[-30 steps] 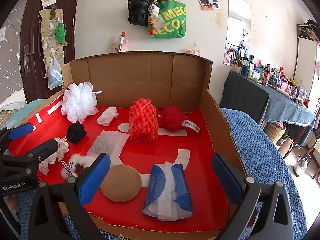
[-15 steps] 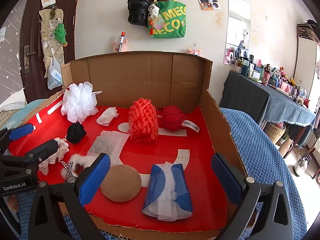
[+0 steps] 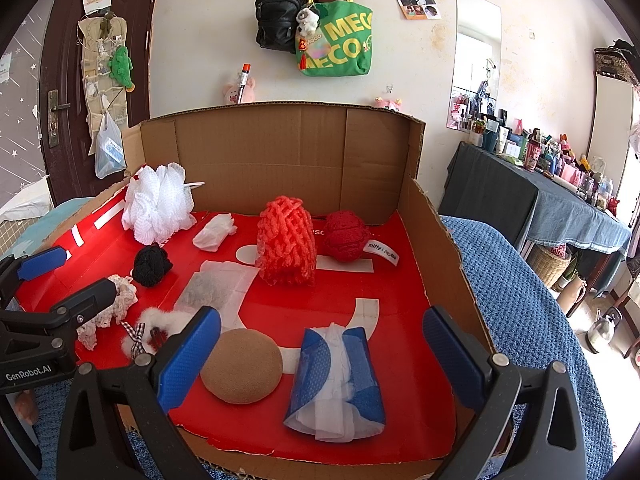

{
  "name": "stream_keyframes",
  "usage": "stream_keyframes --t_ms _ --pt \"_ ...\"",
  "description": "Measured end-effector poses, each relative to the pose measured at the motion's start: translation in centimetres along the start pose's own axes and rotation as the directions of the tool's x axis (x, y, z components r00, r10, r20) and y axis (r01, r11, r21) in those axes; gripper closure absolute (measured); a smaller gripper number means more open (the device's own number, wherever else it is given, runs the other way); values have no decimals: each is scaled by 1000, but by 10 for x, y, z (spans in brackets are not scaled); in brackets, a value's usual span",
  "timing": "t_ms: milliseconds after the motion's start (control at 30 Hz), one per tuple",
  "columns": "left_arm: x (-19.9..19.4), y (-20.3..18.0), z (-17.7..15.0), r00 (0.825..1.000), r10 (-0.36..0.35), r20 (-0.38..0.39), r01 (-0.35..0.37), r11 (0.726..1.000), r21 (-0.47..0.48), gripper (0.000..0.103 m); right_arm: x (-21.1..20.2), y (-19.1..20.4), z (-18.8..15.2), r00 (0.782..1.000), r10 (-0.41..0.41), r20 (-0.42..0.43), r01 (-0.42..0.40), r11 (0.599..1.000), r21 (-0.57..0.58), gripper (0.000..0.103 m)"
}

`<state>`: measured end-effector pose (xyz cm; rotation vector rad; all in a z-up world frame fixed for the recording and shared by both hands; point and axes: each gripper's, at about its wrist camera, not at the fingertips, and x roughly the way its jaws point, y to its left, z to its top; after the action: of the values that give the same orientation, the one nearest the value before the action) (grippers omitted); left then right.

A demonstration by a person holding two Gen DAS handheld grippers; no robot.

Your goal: Organize soft objects

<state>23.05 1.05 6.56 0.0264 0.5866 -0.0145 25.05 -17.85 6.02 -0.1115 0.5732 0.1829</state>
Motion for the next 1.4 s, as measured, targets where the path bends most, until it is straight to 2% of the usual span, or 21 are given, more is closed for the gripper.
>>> stream_keyframes --t_ms 867,1167,1300,1400 --pt "-2 1 0 1000 -4 2 4 1000 -6 7 -4 -4 -1 1000 9 8 -9 1000 9 0" --pt "-54 -3 4 999 -15 42 15 1000 13 7 -67 -3 6 997 38 66 -39 999 25 0" --pt "-84 -3 -1 999 -33 33 34 999 -4 7 -98 2 2 995 52 80 -54 998 25 0" --pt "-101 -6 -12 1000 -19 13 19 1000 -5 7 -114 4 -9 997 62 56 -64 997 35 0"
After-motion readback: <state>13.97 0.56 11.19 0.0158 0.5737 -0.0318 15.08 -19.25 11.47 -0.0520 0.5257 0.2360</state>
